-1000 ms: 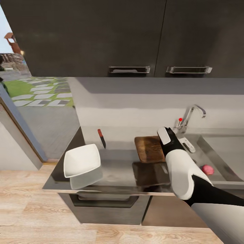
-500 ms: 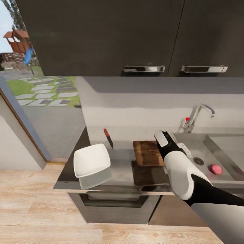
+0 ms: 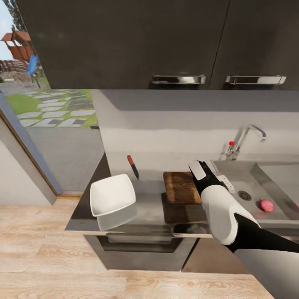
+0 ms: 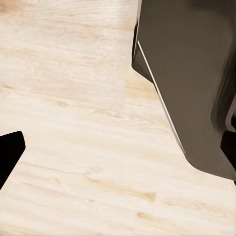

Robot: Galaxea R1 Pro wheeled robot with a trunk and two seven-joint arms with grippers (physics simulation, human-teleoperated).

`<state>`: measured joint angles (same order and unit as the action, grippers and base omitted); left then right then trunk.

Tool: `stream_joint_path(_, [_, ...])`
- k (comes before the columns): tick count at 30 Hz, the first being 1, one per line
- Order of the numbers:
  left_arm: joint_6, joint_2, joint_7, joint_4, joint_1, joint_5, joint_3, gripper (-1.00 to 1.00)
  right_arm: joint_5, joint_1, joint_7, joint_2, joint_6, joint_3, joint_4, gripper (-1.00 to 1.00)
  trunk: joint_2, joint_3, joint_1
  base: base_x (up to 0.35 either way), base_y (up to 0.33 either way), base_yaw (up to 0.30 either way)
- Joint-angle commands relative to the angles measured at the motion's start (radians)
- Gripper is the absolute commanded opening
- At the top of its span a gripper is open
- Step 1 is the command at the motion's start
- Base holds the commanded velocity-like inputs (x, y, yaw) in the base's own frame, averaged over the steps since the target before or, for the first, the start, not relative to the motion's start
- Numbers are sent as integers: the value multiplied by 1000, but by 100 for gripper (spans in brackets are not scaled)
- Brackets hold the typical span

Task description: In the kitchen, take the Vidalia onion out of the sink, dice it on the chopping board with the paring knife, put the diced onion into the bowl on the countertop, then place both the paring knife and the chopping board into the sink.

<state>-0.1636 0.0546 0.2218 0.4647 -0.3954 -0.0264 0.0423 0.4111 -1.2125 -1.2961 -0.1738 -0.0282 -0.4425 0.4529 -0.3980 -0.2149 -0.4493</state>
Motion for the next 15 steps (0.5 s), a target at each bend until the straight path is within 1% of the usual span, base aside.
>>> stream_joint_path(1, [-2, 1, -1, 2, 0, -3, 3, 100, 1, -1, -1, -1, -4, -2, 1, -100, -2, -3, -1, 85, 83, 0])
stream_joint_path(11, [-2, 1, -1, 2, 0, -3, 4, 100, 1, -1, 1, -1, -4, -3, 0, -100, -2, -19, -1, 85, 42, 0])
stream_joint_path(15, [-2, 1, -1, 2, 0, -3, 4, 100, 1, -1, 2, -1, -4, -4, 0, -100, -2, -26, -1, 41, 14, 0])
